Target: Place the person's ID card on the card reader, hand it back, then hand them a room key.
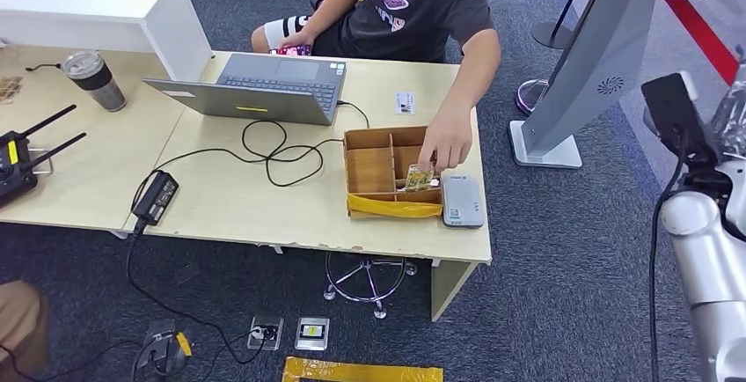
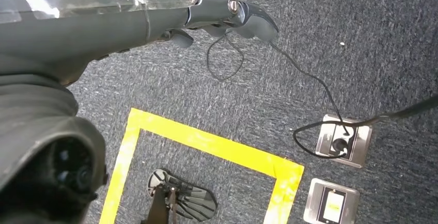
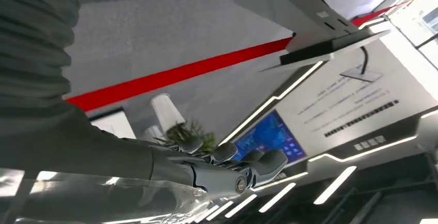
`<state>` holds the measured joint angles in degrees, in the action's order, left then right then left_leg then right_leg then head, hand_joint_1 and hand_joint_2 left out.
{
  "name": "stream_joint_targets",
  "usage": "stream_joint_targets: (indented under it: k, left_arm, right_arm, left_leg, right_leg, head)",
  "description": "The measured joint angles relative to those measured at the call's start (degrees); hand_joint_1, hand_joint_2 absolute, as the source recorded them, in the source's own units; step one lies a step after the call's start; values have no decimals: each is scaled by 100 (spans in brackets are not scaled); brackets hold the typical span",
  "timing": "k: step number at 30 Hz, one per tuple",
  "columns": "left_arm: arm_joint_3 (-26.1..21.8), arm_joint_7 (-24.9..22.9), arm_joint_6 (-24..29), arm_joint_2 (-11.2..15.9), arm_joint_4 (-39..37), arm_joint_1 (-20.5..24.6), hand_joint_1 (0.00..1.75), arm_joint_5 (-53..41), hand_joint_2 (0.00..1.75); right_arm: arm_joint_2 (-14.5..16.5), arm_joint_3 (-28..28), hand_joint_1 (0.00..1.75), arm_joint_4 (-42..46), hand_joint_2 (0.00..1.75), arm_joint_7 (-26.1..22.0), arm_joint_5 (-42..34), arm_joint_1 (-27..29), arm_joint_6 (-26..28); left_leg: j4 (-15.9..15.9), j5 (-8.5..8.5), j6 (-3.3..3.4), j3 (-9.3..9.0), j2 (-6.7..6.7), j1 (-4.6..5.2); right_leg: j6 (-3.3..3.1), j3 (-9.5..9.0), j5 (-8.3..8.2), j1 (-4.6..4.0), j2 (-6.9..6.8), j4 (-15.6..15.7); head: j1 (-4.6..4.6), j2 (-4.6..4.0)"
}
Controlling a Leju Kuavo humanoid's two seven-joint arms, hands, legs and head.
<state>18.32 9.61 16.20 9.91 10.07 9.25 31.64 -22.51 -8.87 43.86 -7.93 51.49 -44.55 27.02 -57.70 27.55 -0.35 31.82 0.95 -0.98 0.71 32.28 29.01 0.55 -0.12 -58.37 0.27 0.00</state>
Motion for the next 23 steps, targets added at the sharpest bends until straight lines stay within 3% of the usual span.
stream_joint_targets:
  k: [5, 12, 15, 20, 23]
  left_arm:
    - [-8, 35, 4, 14, 1, -84, 0, 84, 0]
    - [-58, 60, 87, 47, 0, -162, 0, 154, 0]
    - [-102, 48, 148, 59, 0, -175, 0, 205, 0]
    - [-126, 40, 168, 67, 1, -172, 0, 255, 0]
    - [-146, 40, 168, 65, 1, -170, 0, 258, 0]
  right_arm:
    - [-274, 648, 0, 464, 175, 26, -580, 835, 96]
    - [-414, 1497, 0, 665, 175, -112, -1305, 1703, 171]
    - [-390, 1951, 0, 663, 175, -413, -1984, 2078, 54]
    - [-173, 2651, 0, 408, 175, -993, -3726, 2396, -556]
    - [25, 2945, 0, 93, 175, -1092, -4144, 2418, -905]
  left_leg:
    - [1, 4, 4, 5, -2, 3]
    - [2, 4, 5, 7, -1, 2]
    - [3, 4, 6, 10, -1, 2]
    - [4, 6, 3, 9, -11, 2]
    - [4, 6, 3, 8, -14, 0]
  right_leg:
    - [0, 2, 1, 2, -1, 1]
    - [1, 4, 1, 2, -3, 2]
    - [0, 5, 2, 1, -5, 1]
    - [0, 9, 3, 2, 8, 1]
    - [0, 10, 3, 0, 11, 1]
  head:
    - [1, 0]
    - [1, 0]
    - [1, 0]
    - [0, 0]
    - [2, 0]
